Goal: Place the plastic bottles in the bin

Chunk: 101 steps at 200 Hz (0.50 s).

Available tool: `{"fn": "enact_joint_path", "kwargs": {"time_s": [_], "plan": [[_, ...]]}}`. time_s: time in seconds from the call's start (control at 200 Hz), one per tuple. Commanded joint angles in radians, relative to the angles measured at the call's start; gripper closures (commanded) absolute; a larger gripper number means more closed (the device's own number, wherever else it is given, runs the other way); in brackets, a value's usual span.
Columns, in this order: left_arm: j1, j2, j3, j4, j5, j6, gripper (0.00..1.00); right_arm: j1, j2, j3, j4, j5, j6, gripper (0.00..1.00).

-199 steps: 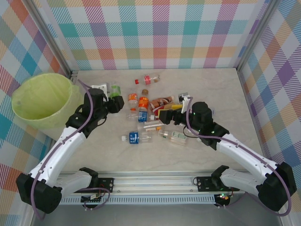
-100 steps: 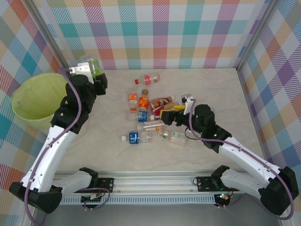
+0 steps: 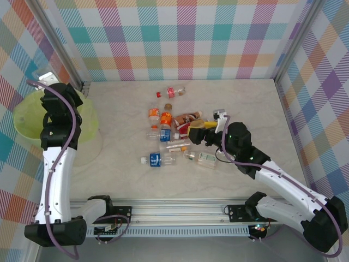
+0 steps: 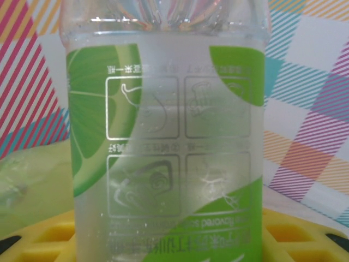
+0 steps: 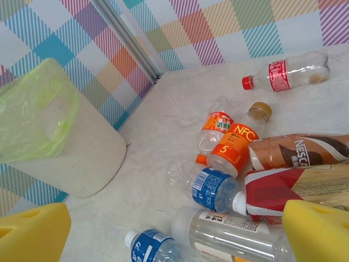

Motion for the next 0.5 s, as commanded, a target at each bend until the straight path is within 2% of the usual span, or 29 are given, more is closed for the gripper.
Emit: {"fn": "enact_joint_path", "kwargs": {"time_s": [0.0, 0.125, 0.22, 0.5], "plan": [[0.084, 0.019, -0.016, -0.037, 0.076, -0.087, 0.6, 0.006, -0.008, 0.007, 0.009, 0.009, 0.021, 0.0], [0.196, 0.056, -0.02, -0.072, 0.2, -0.189, 0.59, 0.005, -0.016, 0.007, -0.006, 0.014, 0.032, 0.0], [0.29, 0.091, -0.022, -0.108, 0.334, -0.247, 0.59, 0.004, -0.022, 0.0, -0.01, 0.022, 0.041, 0.0], [0.403, 0.144, -0.08, -0.115, 0.524, -0.376, 0.59, 0.005, -0.021, -0.006, -0.014, 0.028, 0.054, 0.0]]}}
